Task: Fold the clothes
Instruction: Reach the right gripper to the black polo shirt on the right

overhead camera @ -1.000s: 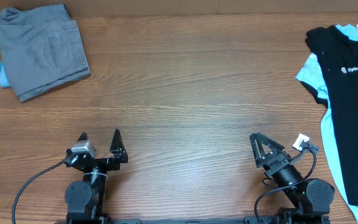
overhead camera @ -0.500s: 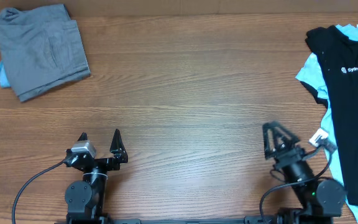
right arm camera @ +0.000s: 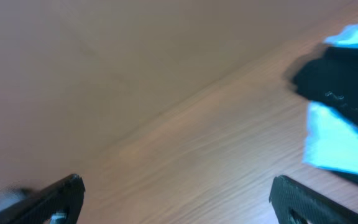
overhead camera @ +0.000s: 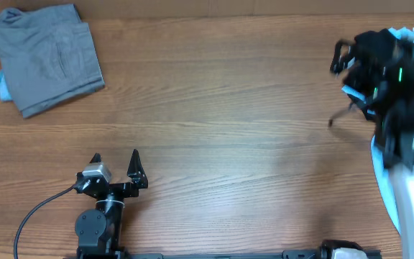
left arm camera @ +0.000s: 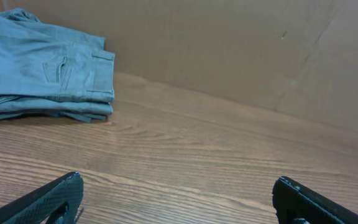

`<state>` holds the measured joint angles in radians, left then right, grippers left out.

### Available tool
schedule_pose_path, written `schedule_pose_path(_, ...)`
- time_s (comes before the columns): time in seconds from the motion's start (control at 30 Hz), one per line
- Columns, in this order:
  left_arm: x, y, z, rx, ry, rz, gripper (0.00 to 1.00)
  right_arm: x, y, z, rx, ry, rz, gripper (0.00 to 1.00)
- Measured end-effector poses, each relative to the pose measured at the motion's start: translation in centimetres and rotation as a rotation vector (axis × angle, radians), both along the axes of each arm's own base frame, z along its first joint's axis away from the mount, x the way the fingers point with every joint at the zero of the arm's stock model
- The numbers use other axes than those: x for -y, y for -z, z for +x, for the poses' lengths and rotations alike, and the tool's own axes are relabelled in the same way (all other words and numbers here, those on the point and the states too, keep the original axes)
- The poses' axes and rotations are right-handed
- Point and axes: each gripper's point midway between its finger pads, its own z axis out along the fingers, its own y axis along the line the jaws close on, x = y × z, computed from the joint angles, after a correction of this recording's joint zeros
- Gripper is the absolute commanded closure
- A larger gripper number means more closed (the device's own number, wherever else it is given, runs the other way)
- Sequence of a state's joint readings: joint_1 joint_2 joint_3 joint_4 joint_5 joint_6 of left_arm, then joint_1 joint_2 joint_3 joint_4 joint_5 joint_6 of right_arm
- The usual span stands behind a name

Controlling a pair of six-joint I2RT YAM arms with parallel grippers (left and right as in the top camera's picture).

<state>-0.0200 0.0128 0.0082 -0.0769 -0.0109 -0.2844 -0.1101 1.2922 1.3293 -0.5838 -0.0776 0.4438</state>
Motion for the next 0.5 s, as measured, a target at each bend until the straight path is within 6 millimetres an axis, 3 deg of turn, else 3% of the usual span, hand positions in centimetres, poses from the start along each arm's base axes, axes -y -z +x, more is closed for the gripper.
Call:
schedule_pose_path(0.07,0.0,0.0,0.0,-0.002,0.000,0.000,0.00,2.4,1.0,1.8,-0.098,0.042,-0.042,0.00)
schedule_pose_path(0.2,0.0,0.0,0.0,-0.001,0.000,0.000,0.00,8.5,5.0,4.3,-0.284,0.151,-0.079,0.00)
schedule_pose_path(0.33,0.0,0.0,0.0,-0.001,0.000,0.000,0.00,12.7,8.7,4.4,-0.377,0.214,-0.094,0.00)
schedule_pose_path(0.5,0.0,0.0,0.0,-0.001,0.000,0.000,0.00,17.3,9.5,3.8,-0.387,0.259,-0.145,0.00)
